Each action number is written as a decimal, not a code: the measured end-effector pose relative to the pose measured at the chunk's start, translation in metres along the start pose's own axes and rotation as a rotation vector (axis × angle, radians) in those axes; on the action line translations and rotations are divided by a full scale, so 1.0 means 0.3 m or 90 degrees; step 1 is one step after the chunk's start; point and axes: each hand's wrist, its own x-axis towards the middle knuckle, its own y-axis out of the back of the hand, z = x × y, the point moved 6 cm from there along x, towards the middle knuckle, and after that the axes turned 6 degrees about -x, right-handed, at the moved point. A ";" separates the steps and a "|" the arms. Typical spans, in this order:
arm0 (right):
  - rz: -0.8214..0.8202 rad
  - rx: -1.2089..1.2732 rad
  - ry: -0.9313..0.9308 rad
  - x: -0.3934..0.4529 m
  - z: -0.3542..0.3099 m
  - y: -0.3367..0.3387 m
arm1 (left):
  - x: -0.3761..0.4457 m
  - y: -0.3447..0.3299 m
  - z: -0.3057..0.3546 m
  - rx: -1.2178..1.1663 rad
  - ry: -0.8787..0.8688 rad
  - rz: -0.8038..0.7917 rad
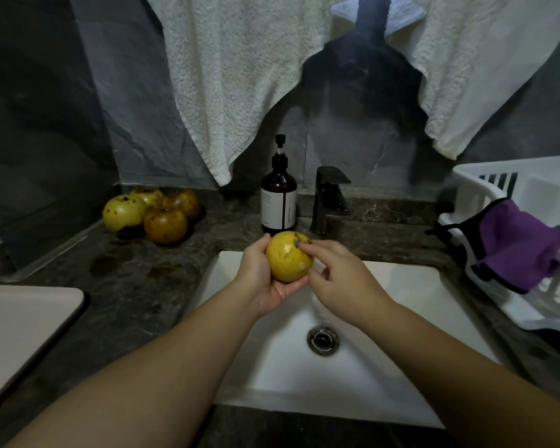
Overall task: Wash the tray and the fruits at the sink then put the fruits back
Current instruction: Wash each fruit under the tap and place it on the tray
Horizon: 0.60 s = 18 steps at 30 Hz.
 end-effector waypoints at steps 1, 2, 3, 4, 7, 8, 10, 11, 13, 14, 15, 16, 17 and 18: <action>0.005 -0.003 -0.009 0.002 0.003 0.007 | 0.000 0.001 0.000 0.007 -0.001 0.002; 0.015 0.000 -0.025 0.004 0.009 0.015 | -0.001 -0.003 -0.003 0.013 0.001 0.003; 0.024 0.009 -0.043 0.005 0.016 0.021 | -0.003 -0.007 -0.007 0.015 0.004 0.004; 0.029 0.017 -0.052 0.005 0.022 0.024 | -0.004 -0.011 -0.011 0.013 0.006 0.003; 0.012 -0.006 -0.027 0.000 0.011 0.013 | -0.008 -0.016 -0.014 0.000 0.012 -0.007; 0.004 -0.016 -0.022 0.000 0.009 0.008 | -0.008 -0.014 -0.013 0.002 0.012 -0.003; -0.003 -0.025 -0.028 0.005 0.013 0.007 | -0.012 -0.009 -0.015 0.019 0.013 0.005; -0.003 -0.022 -0.038 0.007 0.017 0.009 | -0.016 -0.011 -0.017 0.026 0.014 0.005; 0.001 -0.013 -0.048 0.008 0.019 0.012 | -0.018 -0.015 -0.018 0.023 0.016 0.003; 0.001 -0.012 -0.045 0.007 0.017 0.012 | -0.017 -0.015 -0.018 0.021 0.017 0.002; -0.001 -0.012 -0.043 0.007 0.016 0.011 | -0.015 -0.014 -0.017 0.023 0.019 0.002; -0.004 -0.011 -0.042 0.008 0.016 0.008 | -0.014 -0.011 -0.016 0.028 0.020 0.003; -0.007 -0.010 -0.043 0.010 0.016 0.007 | -0.015 -0.011 -0.017 0.034 0.022 0.002; -0.007 -0.008 -0.047 0.011 0.018 0.007 | -0.019 -0.015 -0.020 0.038 0.026 -0.004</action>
